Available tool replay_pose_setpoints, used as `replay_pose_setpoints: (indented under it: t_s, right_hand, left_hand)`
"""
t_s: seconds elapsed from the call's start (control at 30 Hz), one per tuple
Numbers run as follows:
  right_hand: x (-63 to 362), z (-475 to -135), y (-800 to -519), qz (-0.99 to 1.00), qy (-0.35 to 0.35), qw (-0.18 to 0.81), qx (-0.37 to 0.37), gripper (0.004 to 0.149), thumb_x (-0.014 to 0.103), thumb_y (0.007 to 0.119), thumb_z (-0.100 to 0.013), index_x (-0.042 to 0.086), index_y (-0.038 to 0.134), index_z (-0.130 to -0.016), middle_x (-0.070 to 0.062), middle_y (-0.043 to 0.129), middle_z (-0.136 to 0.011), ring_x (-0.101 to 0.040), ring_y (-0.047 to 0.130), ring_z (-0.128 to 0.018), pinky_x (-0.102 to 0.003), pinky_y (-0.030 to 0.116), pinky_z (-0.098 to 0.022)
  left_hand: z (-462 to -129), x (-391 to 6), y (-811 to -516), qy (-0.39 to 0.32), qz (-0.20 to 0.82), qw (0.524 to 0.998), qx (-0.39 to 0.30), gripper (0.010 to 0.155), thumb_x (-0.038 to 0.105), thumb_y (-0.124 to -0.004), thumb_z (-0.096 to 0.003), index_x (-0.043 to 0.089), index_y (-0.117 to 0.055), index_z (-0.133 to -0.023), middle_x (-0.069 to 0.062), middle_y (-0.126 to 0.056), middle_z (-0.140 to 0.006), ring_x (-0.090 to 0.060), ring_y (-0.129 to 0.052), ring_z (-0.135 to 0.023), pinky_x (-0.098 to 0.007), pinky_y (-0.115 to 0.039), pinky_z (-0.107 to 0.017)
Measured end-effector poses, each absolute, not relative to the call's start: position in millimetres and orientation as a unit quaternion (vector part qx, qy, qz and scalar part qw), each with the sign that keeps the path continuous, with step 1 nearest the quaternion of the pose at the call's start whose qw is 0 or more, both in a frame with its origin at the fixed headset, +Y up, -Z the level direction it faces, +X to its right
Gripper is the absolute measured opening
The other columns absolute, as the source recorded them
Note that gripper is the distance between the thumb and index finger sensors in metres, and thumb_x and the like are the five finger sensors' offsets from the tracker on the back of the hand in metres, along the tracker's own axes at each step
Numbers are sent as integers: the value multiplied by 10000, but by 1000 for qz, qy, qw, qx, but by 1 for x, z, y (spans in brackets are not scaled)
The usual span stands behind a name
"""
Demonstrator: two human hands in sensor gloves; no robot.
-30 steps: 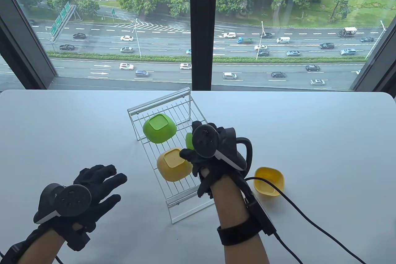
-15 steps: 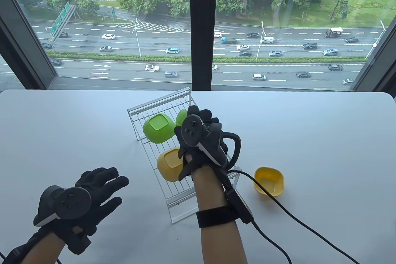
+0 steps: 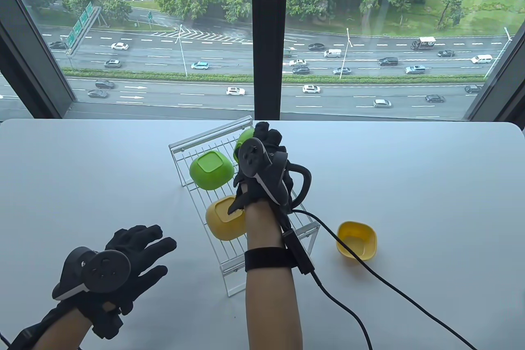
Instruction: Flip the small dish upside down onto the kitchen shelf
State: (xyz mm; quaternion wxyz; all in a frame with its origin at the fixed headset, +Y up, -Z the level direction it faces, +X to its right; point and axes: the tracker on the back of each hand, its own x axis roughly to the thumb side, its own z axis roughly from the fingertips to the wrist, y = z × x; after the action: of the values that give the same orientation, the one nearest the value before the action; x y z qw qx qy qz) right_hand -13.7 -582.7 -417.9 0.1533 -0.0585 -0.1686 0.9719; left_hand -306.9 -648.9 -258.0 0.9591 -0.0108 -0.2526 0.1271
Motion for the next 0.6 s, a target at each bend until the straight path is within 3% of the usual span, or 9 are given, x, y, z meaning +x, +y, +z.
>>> replay_pose_setpoints:
  t_s: [0.43, 0.6]
  right_hand:
    - [-8, -432, -586, 975, -98, 184, -81, 683, 516, 773, -490, 185, 615, -1067, -135, 714, -1034, -233, 1012, -637, -449, 906, -526]
    - [-9, -444, -593, 979, -70, 176, -79, 653, 546, 750, -505, 200, 648, -1049, -109, 789, -996, -174, 1058, -587, -388, 946, -496]
  left_hand:
    - [-253, -308, -643, -260, 139, 955, 3, 650, 579, -625, -474, 351, -633, -1082, -88, -538, -1203, -432, -521, -1085, -727, -455, -761]
    - [-253, -307, -643, -259, 139, 956, -2, 649, 578, -627, -471, 351, -636, -1079, -86, -539, -1203, -433, -523, -1083, -727, -455, -761]
